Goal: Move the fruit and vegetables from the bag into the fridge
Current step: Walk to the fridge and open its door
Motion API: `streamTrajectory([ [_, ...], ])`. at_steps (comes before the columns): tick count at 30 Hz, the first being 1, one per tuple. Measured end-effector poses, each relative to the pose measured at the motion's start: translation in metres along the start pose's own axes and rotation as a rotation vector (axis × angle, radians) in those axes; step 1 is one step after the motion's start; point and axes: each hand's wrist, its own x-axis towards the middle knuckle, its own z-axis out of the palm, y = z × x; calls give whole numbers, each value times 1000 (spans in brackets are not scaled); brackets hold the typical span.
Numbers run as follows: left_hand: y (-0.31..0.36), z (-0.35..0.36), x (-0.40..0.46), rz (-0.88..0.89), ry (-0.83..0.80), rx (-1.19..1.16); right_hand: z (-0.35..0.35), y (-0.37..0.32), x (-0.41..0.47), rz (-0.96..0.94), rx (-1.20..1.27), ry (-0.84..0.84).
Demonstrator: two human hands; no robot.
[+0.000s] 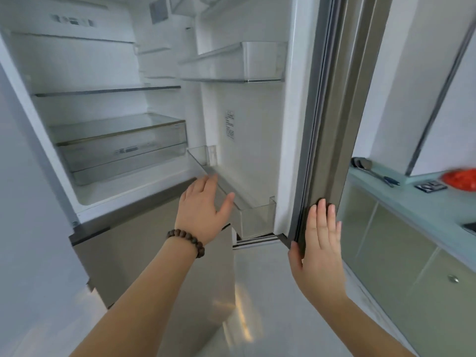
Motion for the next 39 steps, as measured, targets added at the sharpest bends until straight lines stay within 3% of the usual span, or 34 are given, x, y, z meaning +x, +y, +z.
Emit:
streamTrajectory([
  [11, 55, 64, 27, 207, -89, -63, -10, 45, 53, 427, 461, 8],
  [18, 90, 101, 48, 224, -107, -49, -3, 100, 99, 543, 552, -3],
  [26, 133, 128, 81, 193, -235, 0, 2, 157, 151, 670, 629, -87],
  [39, 151, 152, 102, 203, -248, 10, 16, 192, 186, 715, 658, -122],
])
